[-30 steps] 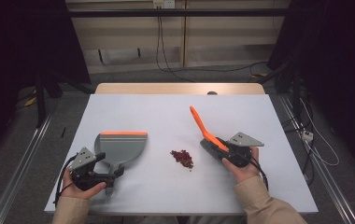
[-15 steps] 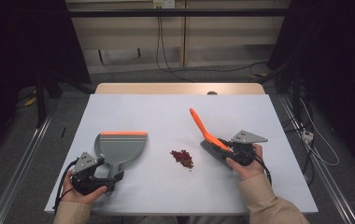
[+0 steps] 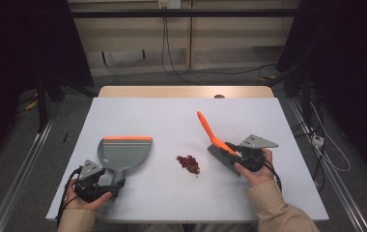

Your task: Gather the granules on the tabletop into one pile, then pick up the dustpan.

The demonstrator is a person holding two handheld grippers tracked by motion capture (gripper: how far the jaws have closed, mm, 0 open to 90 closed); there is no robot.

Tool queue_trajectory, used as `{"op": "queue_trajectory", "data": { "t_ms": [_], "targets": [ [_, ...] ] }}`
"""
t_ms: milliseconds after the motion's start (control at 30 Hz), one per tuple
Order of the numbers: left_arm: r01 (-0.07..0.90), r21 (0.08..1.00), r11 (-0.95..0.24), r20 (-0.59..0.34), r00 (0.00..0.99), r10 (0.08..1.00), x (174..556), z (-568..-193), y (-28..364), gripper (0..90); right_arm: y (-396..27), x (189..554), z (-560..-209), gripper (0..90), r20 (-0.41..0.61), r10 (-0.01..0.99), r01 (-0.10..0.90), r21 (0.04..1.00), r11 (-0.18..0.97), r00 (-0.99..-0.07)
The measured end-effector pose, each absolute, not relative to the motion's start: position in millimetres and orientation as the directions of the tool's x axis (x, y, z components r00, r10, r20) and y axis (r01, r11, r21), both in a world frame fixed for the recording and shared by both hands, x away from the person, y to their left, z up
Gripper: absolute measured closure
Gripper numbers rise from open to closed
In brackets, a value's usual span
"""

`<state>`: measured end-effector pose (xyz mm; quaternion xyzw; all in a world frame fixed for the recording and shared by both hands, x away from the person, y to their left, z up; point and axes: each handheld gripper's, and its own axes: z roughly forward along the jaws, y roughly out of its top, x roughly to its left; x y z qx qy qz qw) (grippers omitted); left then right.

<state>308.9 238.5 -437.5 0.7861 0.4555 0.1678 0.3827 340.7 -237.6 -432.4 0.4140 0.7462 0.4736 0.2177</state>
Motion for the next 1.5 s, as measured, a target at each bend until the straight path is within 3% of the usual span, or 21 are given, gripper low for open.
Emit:
{"op": "queue_trajectory", "data": {
  "t_ms": [400,933,1033,1500],
  "targets": [
    [0.591,0.740,-0.322,-0.064,0.538,0.841,312,-434,246,21.5,-235,340,-433,68.7,0.053,0.824,0.405,0.887,0.220,-0.564],
    [0.673,0.656,-0.341,-0.078,0.510,0.857,334,-434,233,47.9,-230,340,-432,69.3,0.038,0.828,0.401,0.887,0.231,-0.560],
    [0.684,0.643,-0.345,-0.070,0.501,0.863,337,-434,233,61.9,-231,340,-432,69.3,0.035,0.829,0.399,0.887,0.231,-0.558],
    [0.627,0.686,-0.369,-0.079,0.568,0.819,337,-425,248,63.1,-229,339,-431,66.2,0.021,0.829,0.392,0.888,0.241,-0.559]
  ]
}}
